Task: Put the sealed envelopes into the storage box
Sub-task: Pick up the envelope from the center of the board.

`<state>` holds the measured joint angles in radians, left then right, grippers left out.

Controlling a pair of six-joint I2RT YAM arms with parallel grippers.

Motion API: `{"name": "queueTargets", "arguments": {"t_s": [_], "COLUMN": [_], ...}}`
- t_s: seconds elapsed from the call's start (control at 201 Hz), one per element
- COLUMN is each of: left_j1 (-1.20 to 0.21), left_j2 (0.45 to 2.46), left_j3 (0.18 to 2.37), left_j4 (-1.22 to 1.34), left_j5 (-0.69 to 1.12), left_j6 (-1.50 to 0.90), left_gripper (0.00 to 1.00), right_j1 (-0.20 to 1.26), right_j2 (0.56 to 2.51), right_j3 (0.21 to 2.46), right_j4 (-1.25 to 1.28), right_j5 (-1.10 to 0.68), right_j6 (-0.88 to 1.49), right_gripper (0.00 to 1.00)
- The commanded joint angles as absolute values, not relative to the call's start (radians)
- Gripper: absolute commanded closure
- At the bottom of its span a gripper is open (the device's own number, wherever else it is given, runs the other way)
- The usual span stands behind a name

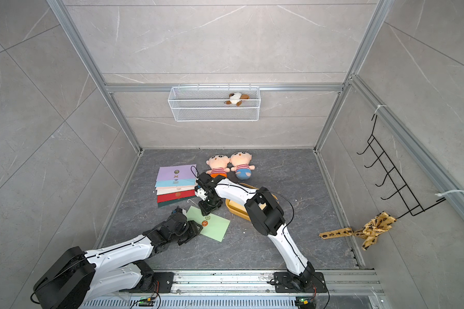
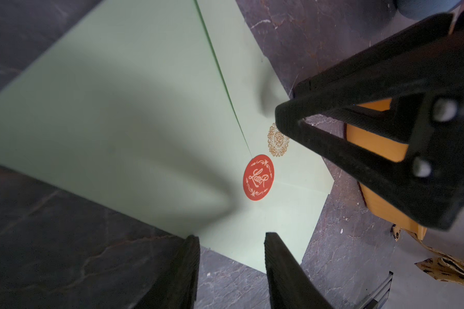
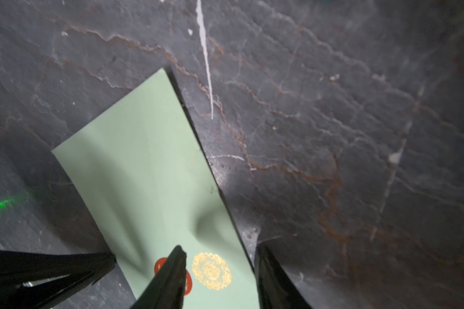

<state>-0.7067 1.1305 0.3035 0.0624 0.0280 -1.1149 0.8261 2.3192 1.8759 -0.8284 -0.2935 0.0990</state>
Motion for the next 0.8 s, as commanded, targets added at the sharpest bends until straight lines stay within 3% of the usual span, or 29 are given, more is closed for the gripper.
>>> {"name": "queueTargets", "arguments": {"t_s": [0.0, 0.468, 0.796], "left_j1": [-0.706, -0.706, -0.706], "left_j2": [1.170, 1.196, 1.186], "left_j3": [0.271, 0.275, 0.270], "left_j4": [-0.070, -0.068, -0.081], "left_j5": [-0.009, -0.014, -0.024], "left_j6": [-1.112, -1.103, -1.108], "left_gripper": [0.54, 0.54, 0.54], "right_j1": [0.836, 0.819, 0.822], "right_j2": [2.342, 2.295, 2.324], "right_j3": [1.842, 1.873, 1.957], "right_j4": [-0.870, -0.869, -0.918], "right_j5": [-0.320, -0.493, -0.245], "right_j6": [0.070, 0.105, 0.061], "right_gripper": [0.54, 0.55, 0.54]}}
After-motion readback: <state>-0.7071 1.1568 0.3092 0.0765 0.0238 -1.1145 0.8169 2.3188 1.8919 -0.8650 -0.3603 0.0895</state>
